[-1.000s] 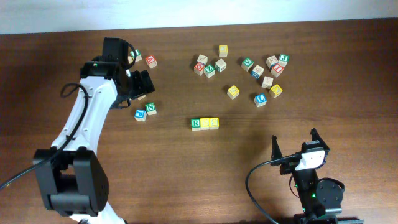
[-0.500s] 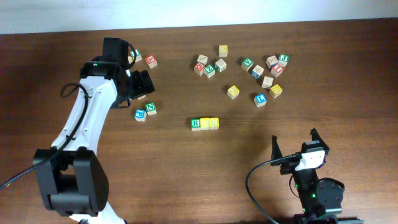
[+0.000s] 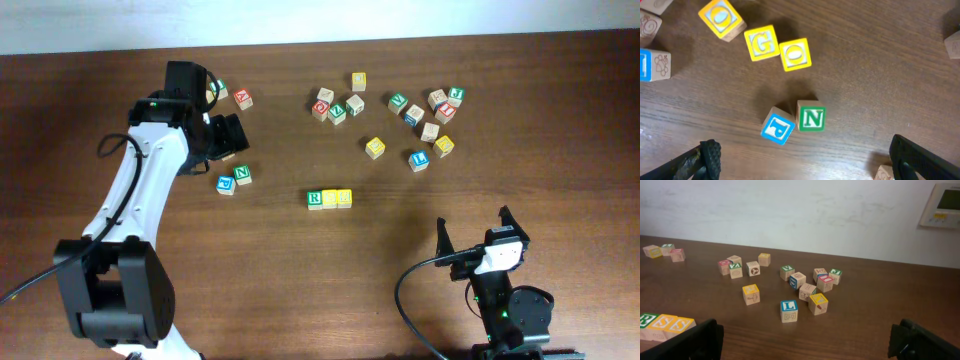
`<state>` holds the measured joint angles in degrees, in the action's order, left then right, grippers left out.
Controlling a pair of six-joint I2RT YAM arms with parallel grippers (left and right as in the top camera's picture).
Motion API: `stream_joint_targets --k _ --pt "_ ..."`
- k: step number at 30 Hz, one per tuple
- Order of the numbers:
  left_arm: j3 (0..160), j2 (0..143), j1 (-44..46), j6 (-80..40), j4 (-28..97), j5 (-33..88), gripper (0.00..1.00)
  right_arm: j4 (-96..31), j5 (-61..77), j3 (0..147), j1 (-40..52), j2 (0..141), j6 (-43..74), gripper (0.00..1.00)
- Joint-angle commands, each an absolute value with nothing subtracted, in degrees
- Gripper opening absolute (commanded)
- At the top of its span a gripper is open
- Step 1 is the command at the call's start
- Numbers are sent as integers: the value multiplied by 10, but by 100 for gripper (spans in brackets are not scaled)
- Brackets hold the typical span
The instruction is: Spell out RSS
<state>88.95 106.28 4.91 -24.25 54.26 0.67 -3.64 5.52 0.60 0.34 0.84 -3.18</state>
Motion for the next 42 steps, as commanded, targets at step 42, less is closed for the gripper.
stream_joint_targets --k 42 --pt "278 228 -4 -93 356 -28 99 -40 67 3 0 2 -32 98"
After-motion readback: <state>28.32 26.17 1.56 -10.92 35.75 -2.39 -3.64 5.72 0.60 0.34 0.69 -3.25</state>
